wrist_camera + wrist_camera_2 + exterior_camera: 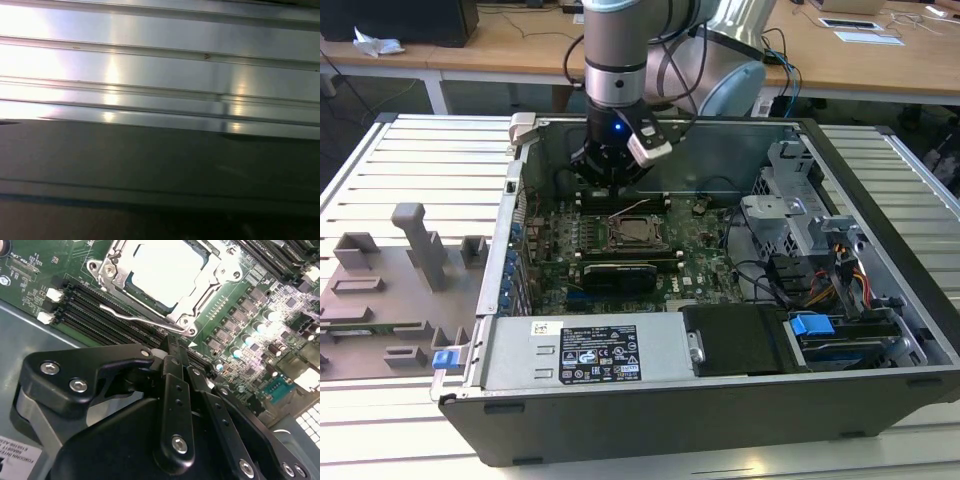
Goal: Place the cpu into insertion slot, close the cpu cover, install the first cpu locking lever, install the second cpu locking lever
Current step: 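Install the first cpu locking lever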
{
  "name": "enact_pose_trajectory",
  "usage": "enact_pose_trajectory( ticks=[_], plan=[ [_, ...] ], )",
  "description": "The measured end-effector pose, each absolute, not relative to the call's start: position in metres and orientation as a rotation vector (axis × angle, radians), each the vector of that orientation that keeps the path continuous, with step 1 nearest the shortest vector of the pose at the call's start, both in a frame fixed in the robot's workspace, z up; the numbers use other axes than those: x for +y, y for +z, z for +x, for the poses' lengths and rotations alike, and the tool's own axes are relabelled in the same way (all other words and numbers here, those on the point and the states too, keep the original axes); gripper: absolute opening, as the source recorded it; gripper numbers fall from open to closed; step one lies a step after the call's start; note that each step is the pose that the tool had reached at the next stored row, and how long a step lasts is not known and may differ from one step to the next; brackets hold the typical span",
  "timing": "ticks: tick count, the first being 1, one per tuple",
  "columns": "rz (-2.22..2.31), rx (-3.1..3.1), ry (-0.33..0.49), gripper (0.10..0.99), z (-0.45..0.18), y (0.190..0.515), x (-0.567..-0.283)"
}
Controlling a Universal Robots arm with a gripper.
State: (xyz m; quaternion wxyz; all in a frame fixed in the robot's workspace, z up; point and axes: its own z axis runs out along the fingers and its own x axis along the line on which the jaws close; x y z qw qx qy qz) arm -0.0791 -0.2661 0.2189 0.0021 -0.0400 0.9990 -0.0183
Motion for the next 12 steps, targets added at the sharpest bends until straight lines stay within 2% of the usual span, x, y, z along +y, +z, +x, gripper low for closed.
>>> enact_pose_trajectory(
  ticks=[7, 12],
  plan=[
    [-0.126, 3.138, -0.039, 0.106, -0.066, 0.214, -0.266],
    [-0.126, 3.138, -0.015, 0.106, -0.065, 0.213, -0.283]
  ],
)
